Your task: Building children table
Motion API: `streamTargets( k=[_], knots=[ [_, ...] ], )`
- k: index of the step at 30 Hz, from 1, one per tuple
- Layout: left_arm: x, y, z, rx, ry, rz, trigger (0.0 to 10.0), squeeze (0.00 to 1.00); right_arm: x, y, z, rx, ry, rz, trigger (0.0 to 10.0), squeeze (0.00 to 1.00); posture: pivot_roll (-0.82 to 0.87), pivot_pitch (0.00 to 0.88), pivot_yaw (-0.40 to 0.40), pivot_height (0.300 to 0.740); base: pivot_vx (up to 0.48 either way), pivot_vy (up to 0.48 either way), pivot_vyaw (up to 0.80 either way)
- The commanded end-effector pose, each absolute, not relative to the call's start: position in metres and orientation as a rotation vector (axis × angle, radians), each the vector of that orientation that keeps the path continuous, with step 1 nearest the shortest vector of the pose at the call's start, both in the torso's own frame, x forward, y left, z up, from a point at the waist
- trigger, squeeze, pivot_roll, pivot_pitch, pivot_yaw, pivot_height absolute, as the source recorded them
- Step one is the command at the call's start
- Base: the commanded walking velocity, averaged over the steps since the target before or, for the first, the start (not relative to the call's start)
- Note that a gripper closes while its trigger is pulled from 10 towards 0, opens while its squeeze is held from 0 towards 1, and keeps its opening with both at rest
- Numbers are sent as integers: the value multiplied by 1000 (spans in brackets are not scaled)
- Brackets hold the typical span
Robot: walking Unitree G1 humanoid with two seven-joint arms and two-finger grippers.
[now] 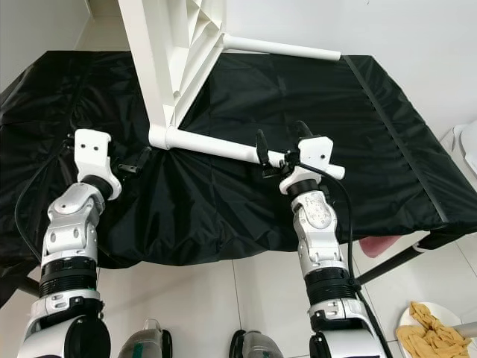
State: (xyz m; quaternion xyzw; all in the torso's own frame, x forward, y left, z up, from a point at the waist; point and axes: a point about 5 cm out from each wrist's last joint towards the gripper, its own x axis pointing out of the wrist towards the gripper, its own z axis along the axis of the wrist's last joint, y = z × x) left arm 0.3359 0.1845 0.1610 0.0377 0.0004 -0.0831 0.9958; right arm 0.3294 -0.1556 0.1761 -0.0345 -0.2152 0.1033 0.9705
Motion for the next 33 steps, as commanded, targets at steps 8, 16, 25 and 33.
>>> streamTargets(
  k=[8,16,25,33],
  knots=[
    [328,221,158,43,56,562,10000,0,329,-157,172,-74,-431,192,10000,0,51,69,-6,740,0,0,0],
    [327,224,158,3,94,600,10000,0,330,-157,173,-77,-432,190,10000,0,51,69,-6,740,0,0,0],
    [320,238,161,10,121,768,10000,0,330,-157,172,-81,-433,189,10000,0,51,70,-7,740,0,0,0],
    [316,245,162,33,173,865,10000,0,330,-156,172,-84,-434,189,10000,0,50,69,-6,740,0,0,0]
  ],
)
